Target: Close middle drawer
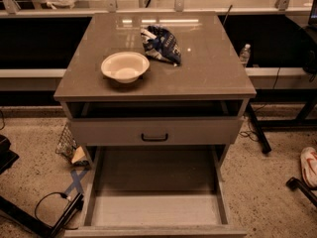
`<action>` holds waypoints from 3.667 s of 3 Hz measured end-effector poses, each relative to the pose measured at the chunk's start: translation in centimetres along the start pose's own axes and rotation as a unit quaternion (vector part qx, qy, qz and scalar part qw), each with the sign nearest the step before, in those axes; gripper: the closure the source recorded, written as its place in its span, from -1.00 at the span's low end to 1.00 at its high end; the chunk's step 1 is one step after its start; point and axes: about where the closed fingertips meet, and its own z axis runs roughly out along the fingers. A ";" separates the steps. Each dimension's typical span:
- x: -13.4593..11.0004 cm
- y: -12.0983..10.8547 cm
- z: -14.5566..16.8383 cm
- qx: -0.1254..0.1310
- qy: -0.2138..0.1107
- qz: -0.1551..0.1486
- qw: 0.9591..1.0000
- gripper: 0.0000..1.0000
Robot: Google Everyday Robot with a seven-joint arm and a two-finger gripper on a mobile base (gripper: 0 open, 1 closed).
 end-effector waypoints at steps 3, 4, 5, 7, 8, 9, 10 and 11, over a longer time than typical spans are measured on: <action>6.1 -2.4 10.8 -0.037 -0.036 0.030 0.998 1.00; 5.2 -4.1 13.2 -0.040 -0.035 0.017 0.998 1.00; 4.3 -5.3 14.3 -0.041 -0.033 0.009 0.999 1.00; 2.2 -8.0 16.1 -0.037 -0.026 -0.006 0.999 1.00; -0.9 -10.8 18.2 -0.021 -0.018 -0.010 1.000 1.00; -0.9 -10.8 18.2 -0.021 -0.018 -0.010 1.000 1.00; -1.4 -11.3 18.6 -0.013 -0.015 -0.012 1.000 1.00; -3.4 -14.7 19.3 0.012 -0.009 -0.019 1.000 1.00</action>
Offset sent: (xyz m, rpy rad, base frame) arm 0.0190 0.0356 -0.1296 0.1431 0.0429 -0.0225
